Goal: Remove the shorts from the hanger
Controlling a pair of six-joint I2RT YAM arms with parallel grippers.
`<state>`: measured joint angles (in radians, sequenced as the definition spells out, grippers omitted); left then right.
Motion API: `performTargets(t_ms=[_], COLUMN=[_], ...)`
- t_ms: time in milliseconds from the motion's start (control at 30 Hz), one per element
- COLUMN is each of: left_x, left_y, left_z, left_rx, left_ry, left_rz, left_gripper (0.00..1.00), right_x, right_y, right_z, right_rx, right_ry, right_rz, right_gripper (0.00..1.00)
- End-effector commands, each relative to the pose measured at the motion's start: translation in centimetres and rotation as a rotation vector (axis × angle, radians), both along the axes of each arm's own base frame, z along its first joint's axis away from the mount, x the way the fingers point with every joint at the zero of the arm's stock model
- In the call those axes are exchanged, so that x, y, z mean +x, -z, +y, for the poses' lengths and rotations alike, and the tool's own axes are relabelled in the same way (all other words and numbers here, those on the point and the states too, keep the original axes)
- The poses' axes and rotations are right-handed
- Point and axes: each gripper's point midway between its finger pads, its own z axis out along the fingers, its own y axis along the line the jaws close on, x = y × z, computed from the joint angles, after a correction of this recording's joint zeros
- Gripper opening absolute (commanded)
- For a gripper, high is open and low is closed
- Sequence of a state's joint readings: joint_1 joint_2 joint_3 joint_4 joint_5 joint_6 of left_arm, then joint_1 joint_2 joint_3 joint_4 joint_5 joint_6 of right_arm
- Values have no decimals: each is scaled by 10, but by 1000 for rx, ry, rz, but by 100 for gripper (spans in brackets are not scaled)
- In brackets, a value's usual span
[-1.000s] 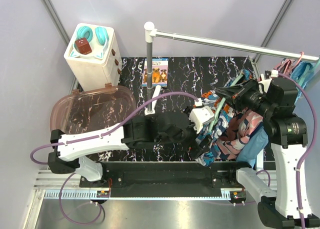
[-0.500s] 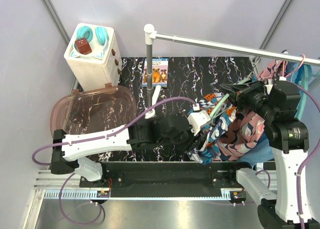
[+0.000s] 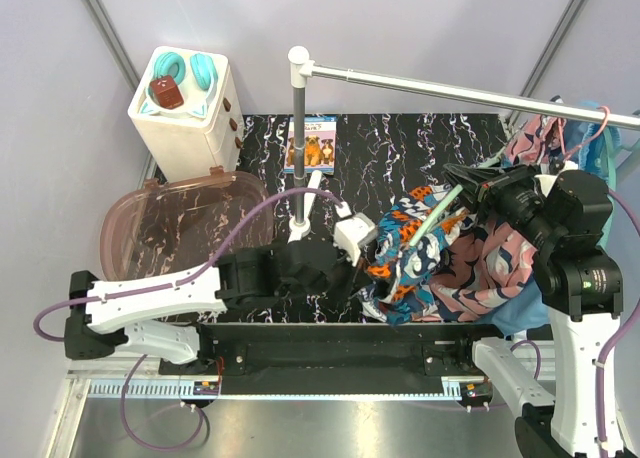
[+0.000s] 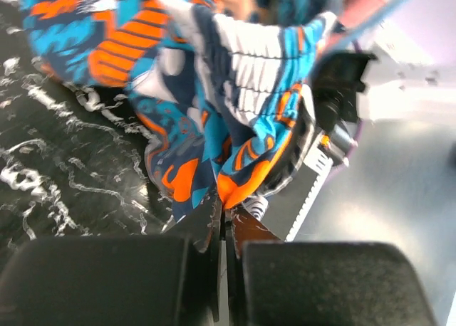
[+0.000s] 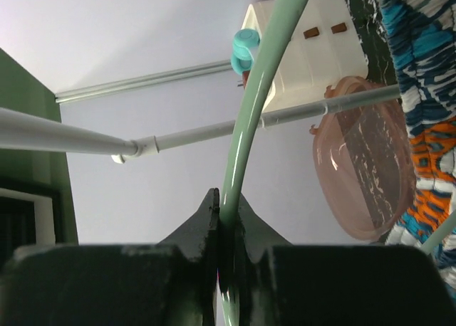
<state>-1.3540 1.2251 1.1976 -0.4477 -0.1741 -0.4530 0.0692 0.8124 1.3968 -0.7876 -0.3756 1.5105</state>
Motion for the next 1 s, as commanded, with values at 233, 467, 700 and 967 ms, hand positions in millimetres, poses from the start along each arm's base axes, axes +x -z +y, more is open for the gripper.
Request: performTargets(t_ms=[233,467,700,967], left_x=[66,110,143,135], left_y=[-29,-21,-38,-64], left_z=[46,35,15,41], left_rx=[-148,-121,-151,-185], left_ry=[-328,-416,-428,-422], left_rz=[96,136,111,29], left_gripper=[0,0,0,0], right_x=[-64,-117,-147,-122], right_y=[6,8,-12,-26], right_z=[50,58,59,56], right_rx=[80,80,52,-86], right_ry=[-448,-612,-666,-614], right_rz=[1,-40,-136,-250], right_gripper=[0,0,0,0])
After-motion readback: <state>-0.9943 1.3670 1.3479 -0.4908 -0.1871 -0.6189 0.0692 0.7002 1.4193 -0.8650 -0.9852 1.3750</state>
